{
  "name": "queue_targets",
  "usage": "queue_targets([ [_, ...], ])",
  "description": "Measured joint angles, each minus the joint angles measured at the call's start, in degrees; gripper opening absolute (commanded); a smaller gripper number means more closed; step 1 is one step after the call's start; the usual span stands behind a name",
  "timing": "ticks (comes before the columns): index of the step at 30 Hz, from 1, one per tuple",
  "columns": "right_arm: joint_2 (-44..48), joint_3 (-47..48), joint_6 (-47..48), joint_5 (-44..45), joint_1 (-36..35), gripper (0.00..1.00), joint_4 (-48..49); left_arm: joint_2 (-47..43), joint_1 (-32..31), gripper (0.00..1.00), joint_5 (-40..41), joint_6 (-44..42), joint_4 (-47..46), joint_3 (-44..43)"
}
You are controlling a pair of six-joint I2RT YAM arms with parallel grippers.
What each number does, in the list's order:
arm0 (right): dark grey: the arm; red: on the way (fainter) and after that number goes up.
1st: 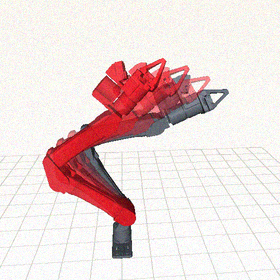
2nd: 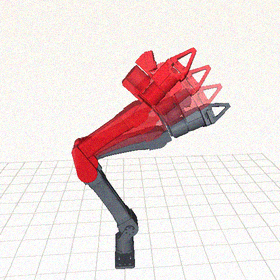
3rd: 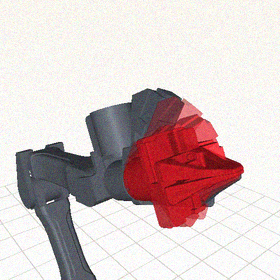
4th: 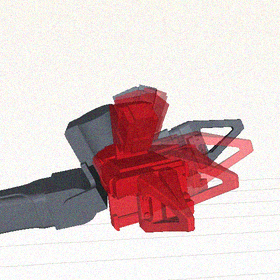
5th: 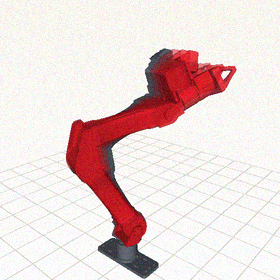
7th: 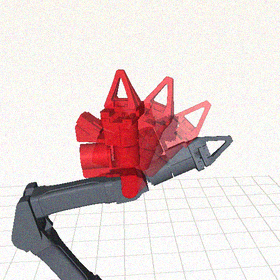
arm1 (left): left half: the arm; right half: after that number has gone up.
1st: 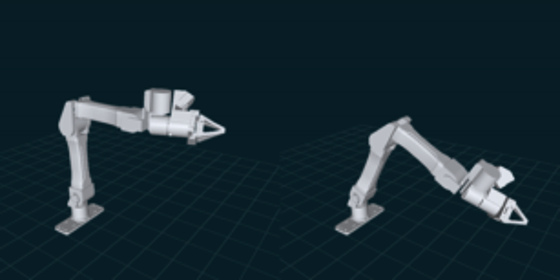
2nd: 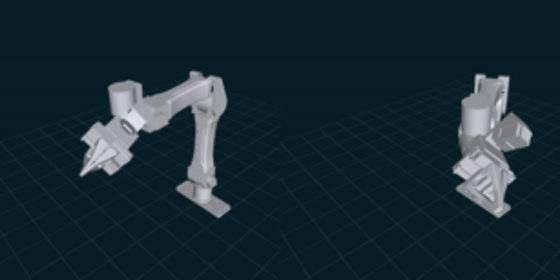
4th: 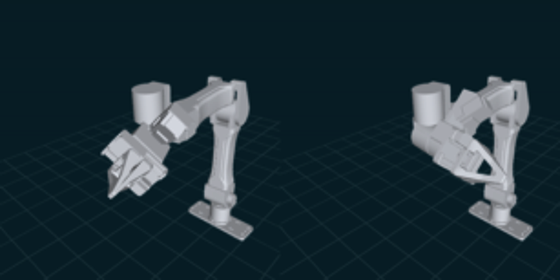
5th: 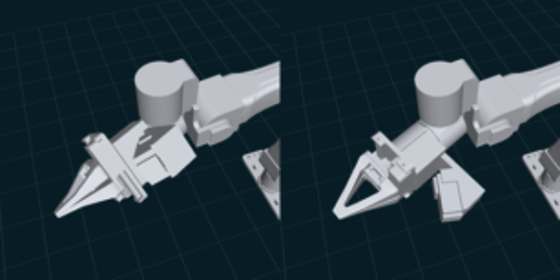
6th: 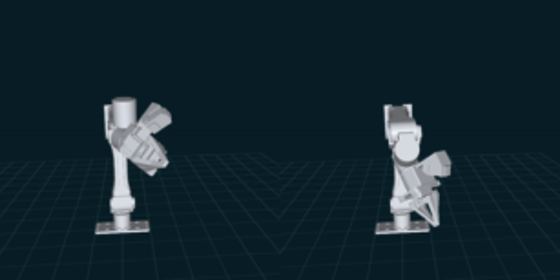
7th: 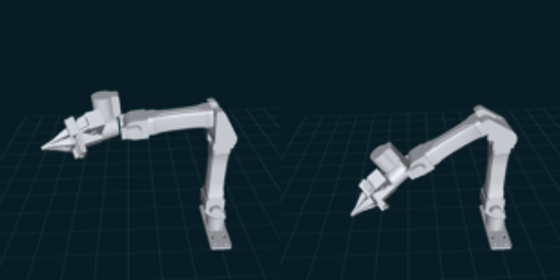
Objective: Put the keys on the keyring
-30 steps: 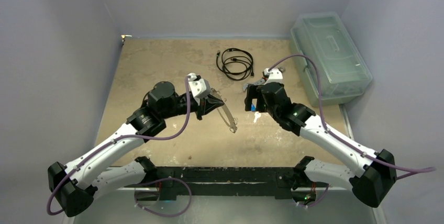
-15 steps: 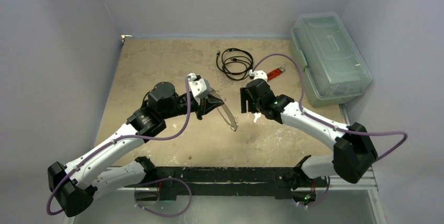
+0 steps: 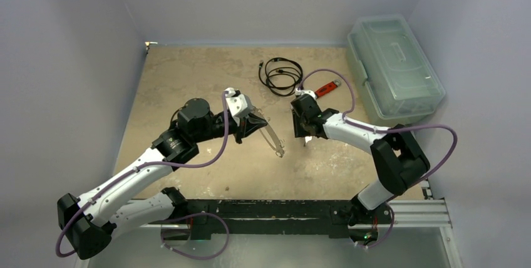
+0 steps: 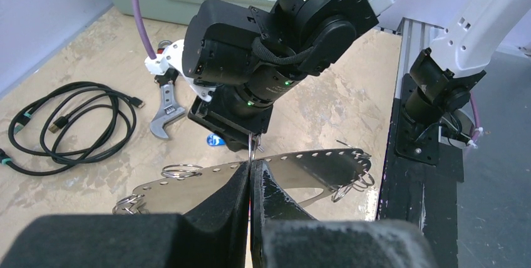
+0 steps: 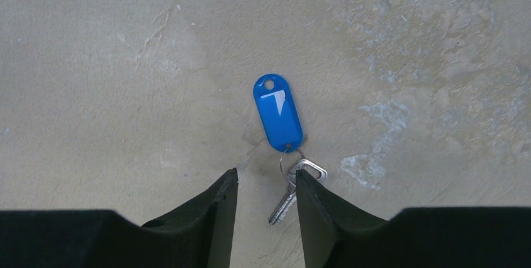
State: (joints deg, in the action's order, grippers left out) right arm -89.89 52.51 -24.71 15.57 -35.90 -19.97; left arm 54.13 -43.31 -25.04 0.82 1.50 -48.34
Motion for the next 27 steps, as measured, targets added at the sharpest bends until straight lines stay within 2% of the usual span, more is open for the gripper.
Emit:
queue_targets([
  [8, -2.73, 0.00, 1.11, -0.11, 0.85, 0.33, 2.05, 0.00, -0.33, 0.00, -0.02, 0.00, 0.00, 0.24],
  [27, -4.74, 0.00, 1.84, 0.26, 1.20, 0.25, 2.82, 0.02, -0.39, 0.00, -0.02, 0.00, 0.13, 0.26],
])
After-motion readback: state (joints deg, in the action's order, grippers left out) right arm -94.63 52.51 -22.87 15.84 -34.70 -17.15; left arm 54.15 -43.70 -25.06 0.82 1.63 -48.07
